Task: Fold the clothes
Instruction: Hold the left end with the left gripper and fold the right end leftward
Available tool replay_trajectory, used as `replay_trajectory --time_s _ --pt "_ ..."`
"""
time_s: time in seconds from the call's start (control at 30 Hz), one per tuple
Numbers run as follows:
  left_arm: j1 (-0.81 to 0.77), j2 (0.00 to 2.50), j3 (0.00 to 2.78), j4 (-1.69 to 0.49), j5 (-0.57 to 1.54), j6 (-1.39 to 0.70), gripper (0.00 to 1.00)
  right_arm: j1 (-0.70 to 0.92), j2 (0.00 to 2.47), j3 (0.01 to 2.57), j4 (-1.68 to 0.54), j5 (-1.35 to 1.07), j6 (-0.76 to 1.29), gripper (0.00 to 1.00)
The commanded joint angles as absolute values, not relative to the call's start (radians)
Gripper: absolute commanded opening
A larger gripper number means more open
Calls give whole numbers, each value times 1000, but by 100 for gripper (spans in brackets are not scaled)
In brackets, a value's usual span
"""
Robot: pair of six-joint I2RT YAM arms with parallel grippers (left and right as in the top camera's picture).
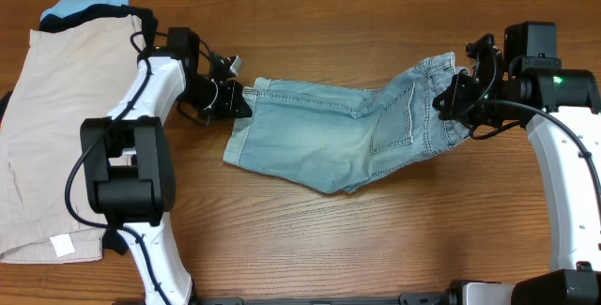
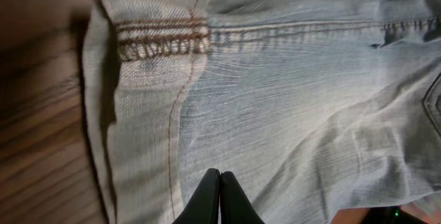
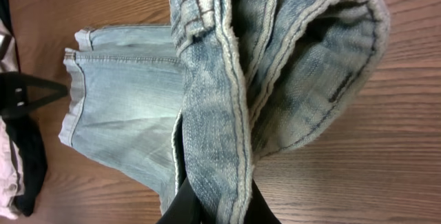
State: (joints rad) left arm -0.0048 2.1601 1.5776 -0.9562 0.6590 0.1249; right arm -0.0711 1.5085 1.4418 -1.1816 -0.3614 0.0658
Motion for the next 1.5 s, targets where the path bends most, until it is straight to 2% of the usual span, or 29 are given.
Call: replay_trajectory --time_s 0.0,0.8,1.0,1.2,1.27,1.47 --pt "1 2230 1585 -956 732 165 4 -75 1490 1488 -1180 -398 25 4" --pt "28 2268 1585 -949 636 198 4 -132 1490 1488 -1192 -401 19 4" --pt "-2 2270 1583 -952 601 174 4 -106 1490 1487 -1156 -529 39 4" --pt "-22 2270 1583 -952 599 156 4 70 1503 1487 -1023 -512 178 4" --pt "-27 2270 1583 -953 599 156 4 227 1524 1487 -944 -407 274 4" --pt "-28 2270 1583 -953 599 156 4 417 1598 1487 -810 -263 454 4"
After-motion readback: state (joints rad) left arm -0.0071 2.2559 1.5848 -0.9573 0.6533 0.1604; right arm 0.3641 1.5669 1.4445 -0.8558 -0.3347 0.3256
